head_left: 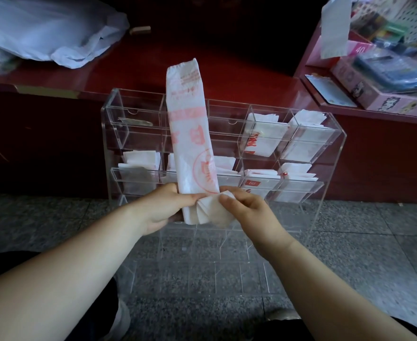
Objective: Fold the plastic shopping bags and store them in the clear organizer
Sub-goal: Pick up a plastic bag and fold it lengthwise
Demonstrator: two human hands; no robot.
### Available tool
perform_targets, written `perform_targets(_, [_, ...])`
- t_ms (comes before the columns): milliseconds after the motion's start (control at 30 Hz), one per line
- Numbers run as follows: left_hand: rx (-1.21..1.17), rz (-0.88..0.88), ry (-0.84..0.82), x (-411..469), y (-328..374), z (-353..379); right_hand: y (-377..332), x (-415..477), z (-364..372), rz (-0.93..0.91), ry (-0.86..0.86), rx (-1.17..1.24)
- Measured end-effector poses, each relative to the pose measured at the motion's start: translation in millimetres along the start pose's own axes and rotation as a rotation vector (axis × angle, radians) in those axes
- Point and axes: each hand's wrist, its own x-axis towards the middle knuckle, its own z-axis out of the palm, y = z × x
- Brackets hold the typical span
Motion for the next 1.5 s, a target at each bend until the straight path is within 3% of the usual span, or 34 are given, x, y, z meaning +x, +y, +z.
perform_targets(133, [-0.139,-0.050,-0.116,-3,2,-7,-1,-1,1,0.059,0.029,0.032])
perform_targets(267, [-0.052,-0.001,-0.253,-9,3,-8,-6,0,0,0.085,0.018,0.109])
perform_targets(600, [-0.019,0.022,0.003,-8,1,4,-10,6,1,0.025,-0.033,0.103])
perform_targets(800, [-0.057,0.202,0.200,-4,9,-1,-14,3,-3,-0.002,-0.089,0.050])
perform_targets(900, [-0.077,0.242,0.203,-5,11,-1,-13,0,1,-0.059,-0.155,-0.008])
perform_targets(1100, [-0.041,0.206,0.117,-9,13,0,-10,5,-2,-0.083,0.074,0.039])
perform_targets(1300, [0.004,0.179,0.019,-11,12,4,-8,5,3,-0.117,0.050,0.006])
perform_targets(1400, [-0.006,0.148,0.047,-12,14,2,-2,7,1,-0.274,0.171,-0.114])
perform_targets(1500, [-0.017,0.136,0.093,-13,16,0,7,8,-8,-0.701,0.285,-0.652])
